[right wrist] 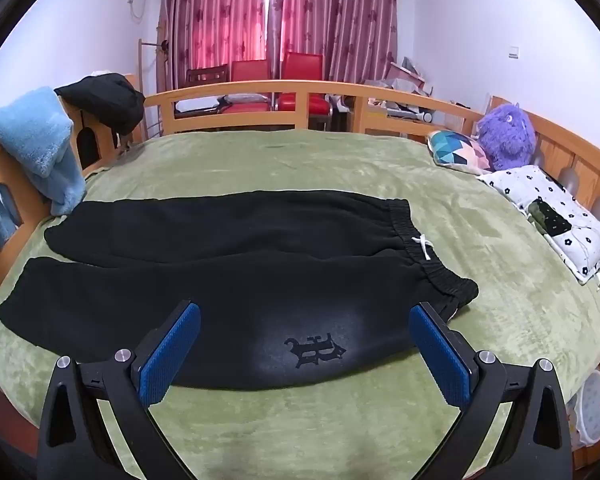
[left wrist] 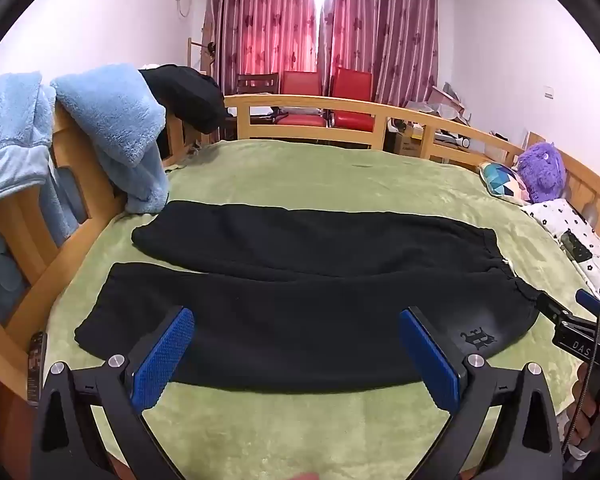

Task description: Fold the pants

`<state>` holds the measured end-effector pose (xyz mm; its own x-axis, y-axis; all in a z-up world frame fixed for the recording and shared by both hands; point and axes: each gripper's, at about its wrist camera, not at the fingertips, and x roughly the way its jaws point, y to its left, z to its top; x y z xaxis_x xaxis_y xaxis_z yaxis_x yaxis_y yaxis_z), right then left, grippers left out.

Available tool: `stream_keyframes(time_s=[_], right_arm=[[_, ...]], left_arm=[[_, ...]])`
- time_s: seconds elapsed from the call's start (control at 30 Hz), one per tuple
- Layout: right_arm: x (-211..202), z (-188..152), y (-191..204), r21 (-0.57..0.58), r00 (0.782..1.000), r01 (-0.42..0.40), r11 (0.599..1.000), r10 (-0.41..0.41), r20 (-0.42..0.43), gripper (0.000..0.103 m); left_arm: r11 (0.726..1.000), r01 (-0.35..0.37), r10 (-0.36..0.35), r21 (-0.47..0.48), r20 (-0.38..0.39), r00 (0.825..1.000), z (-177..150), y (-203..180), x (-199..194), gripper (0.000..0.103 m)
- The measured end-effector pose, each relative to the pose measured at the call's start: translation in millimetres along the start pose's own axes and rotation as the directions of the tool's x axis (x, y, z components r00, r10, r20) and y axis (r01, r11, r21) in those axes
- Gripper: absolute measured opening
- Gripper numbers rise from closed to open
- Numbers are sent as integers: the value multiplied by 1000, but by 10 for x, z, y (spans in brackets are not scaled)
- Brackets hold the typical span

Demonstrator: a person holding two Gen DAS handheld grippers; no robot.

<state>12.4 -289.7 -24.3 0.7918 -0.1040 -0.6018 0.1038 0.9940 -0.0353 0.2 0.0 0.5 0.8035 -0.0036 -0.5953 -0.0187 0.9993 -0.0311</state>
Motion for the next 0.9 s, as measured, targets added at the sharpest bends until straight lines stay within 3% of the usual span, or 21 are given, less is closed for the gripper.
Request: stream_keyframes(time_s=[0.07,0.1,0.2,0.9], right_arm=[[1,19,-7,15,1000,-9,1000,9,4,102],[-16,34,-54,34,1000,-19,999,19,10,102],[-28,12,-94,36,1000,-11,999,10,23,102],[-58,48,-131,70,1000,0,998,-2,28,102]], left_arm=[[1000,15,-15,-24,-6,1000,30,42,13,103],[999,28,-27,-36,28,999,-2,94,-25,103],[999,21,-21,-25,-3,1000,43,87,17,103],[999,32,-31,-15,21,999,-18,-6,-37,103]])
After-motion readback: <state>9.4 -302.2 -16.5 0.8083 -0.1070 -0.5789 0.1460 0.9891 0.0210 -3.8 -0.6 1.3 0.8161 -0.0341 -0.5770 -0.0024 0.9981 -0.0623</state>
